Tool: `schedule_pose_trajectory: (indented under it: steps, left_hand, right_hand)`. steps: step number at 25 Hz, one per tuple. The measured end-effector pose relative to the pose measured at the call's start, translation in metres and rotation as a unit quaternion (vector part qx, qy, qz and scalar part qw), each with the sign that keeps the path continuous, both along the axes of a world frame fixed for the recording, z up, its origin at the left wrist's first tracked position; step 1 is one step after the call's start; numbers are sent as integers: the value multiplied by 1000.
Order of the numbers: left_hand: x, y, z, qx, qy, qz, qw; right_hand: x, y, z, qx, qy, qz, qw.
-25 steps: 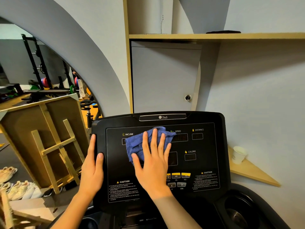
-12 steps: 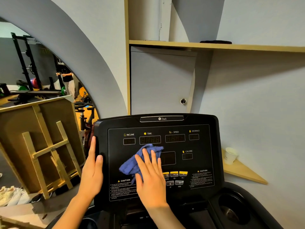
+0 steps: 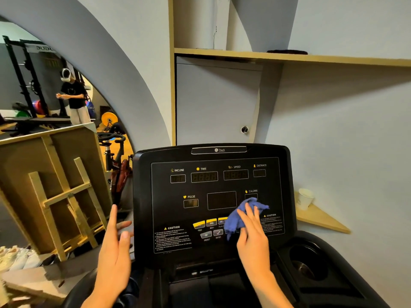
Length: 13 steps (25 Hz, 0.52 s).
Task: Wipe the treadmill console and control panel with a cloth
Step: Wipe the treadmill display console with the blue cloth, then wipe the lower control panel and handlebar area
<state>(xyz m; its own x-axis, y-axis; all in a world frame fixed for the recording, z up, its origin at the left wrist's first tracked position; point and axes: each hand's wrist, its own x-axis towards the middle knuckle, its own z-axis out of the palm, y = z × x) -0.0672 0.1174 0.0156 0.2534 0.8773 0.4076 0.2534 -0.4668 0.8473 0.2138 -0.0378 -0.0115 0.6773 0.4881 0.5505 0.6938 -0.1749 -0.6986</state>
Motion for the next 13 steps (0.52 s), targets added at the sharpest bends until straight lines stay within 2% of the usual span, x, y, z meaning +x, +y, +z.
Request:
schedule_pose_trajectory:
  steps: [3, 8, 13]
  left_hand:
    - [2, -24, 6, -7, 4, 4, 1000]
    - [8, -65, 3, 20, 73, 42, 996]
    - [25, -128, -4, -10, 97, 86, 991]
  right_hand:
    - [30, -24, 5, 12, 24, -26, 999]
    - [78, -77, 24, 41, 115, -74, 990]
    - [119, -146, 27, 119, 231, -68, 963]
